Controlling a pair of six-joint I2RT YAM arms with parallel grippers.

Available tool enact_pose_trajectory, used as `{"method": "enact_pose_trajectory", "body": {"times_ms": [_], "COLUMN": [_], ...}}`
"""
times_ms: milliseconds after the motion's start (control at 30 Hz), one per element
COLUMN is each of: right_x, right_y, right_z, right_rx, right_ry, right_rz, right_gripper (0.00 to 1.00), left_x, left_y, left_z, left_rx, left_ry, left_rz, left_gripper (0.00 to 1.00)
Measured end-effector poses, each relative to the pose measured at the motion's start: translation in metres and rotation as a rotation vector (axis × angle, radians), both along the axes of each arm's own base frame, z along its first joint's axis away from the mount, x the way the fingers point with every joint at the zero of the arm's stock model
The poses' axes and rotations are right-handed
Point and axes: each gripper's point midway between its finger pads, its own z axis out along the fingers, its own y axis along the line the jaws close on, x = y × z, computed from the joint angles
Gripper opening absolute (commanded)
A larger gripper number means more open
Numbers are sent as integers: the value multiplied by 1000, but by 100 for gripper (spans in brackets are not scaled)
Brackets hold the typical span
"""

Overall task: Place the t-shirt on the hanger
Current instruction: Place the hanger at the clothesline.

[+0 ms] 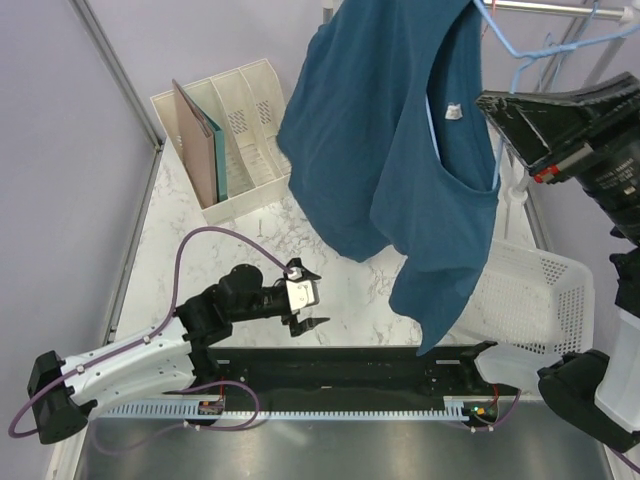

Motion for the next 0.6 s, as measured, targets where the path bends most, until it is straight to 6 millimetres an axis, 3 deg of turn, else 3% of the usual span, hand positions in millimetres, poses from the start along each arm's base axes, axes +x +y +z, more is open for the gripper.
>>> {"method": "enact_pose_trajectory", "body": {"times_ms": [100,233,433,600], "right_x": [-5,1,53,96], "right_y": [-10,-20,-12,-1], "right_z": [-2,-32,-103,-133], "right_rx": [17,3,-94,-151], "right_ry": [-3,72,296,399], "right_rz": [-36,-100,-179,-224], "right_gripper": [0,0,0,0], "left_x": [5,12,16,16], "left_y": [-2,-4,-5,-6], "left_z": [-1,-11,-12,-18], "left_rx": [4,31,33,44], "left_ry": [-11,-3,-3,21], "left_rz": [14,36,57,63], "left_gripper": [94,94,93,93]}}
